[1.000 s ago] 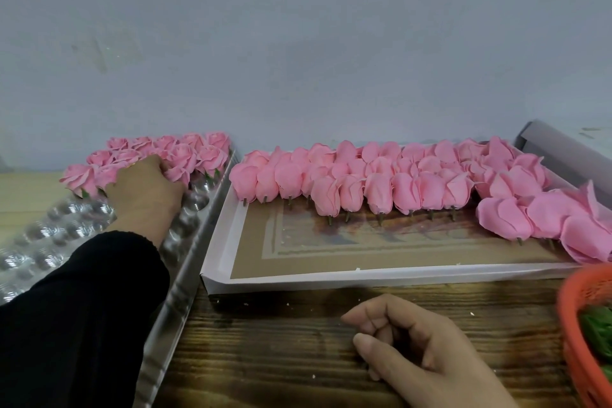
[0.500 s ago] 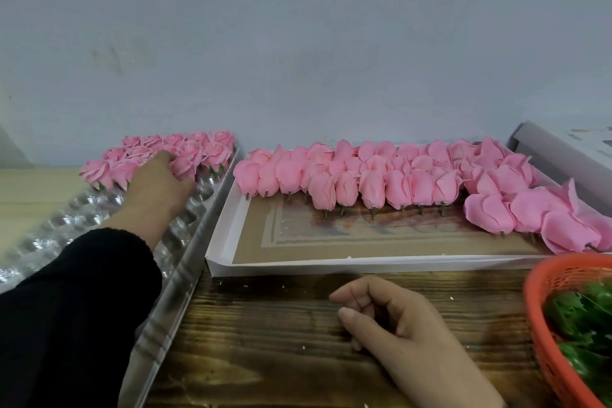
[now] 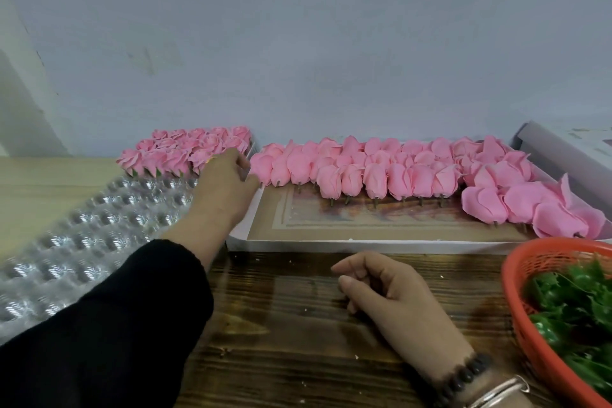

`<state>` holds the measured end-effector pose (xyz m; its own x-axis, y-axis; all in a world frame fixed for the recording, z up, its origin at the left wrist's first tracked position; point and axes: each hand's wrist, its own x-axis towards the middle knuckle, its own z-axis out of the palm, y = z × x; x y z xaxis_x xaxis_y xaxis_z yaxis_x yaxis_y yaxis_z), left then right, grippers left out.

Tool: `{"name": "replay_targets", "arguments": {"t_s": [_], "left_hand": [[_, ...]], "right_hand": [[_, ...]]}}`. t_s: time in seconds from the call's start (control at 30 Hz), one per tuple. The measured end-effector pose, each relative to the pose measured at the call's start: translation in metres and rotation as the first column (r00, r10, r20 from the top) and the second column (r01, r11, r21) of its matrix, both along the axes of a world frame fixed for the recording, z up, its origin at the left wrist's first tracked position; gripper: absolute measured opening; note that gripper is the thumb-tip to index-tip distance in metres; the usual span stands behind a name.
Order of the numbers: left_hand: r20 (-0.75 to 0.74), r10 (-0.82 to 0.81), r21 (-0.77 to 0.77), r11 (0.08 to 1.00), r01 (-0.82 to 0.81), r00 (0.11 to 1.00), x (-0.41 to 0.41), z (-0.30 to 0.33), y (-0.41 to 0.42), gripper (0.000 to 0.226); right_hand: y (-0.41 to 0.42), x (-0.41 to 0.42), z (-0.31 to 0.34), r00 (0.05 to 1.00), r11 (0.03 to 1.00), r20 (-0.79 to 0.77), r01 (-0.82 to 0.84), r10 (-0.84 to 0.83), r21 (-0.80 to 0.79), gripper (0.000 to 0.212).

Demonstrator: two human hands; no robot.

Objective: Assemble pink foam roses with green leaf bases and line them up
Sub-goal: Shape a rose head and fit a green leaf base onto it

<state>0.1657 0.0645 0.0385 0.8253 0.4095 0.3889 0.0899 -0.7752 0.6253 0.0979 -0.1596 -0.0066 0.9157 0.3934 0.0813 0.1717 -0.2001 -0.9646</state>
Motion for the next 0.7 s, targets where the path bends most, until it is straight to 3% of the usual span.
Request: {"name": "replay_targets", "arguments": {"t_s": [0.2, 0.33, 0.4, 0.47, 0.57, 0.7], "left_hand": [[-0.046, -0.115, -0.125, 0.986, 0.108, 0.992, 0.017, -0.016, -0.039, 0.025], [-0.170, -0.144, -0.238, 0.966, 0.101, 0.975, 0.041, -0.023, -0.062, 0.021], [-0.268, -0.139, -0.219, 0.972, 0.080, 0.954, 0.050, -0.024, -0.070, 0.018], [-0.352, -0.099, -0.142, 0.989, 0.052, 0.931, 0.057, -0.026, -0.078, 0.039], [-0.357, -0.069, -0.159, 0.987, 0.012, 0.932, 0.069, -0.031, -0.087, 0.051], [-0.323, -0.056, -0.186, 0.982, -0.005, 0.945, 0.081, -0.037, -0.090, 0.041]], "right_hand": [[-0.001, 0.000, 0.003, 1.000, 0.999, 0.003, -0.014, 0.014, -0.034, 0.011], [0.001, 0.002, 0.001, 0.999, 0.999, 0.037, -0.006, 0.008, -0.047, 0.009], [0.001, 0.004, -0.001, 1.000, 0.999, 0.028, -0.010, 0.011, -0.032, 0.010], [0.002, 0.004, -0.003, 1.000, 1.000, 0.020, -0.014, 0.014, -0.020, 0.011], [0.003, 0.006, -0.004, 0.999, 0.999, 0.044, -0.003, 0.005, -0.037, 0.014], [0.003, 0.007, -0.003, 0.999, 0.999, 0.043, 0.014, -0.012, -0.050, 0.021]]}}
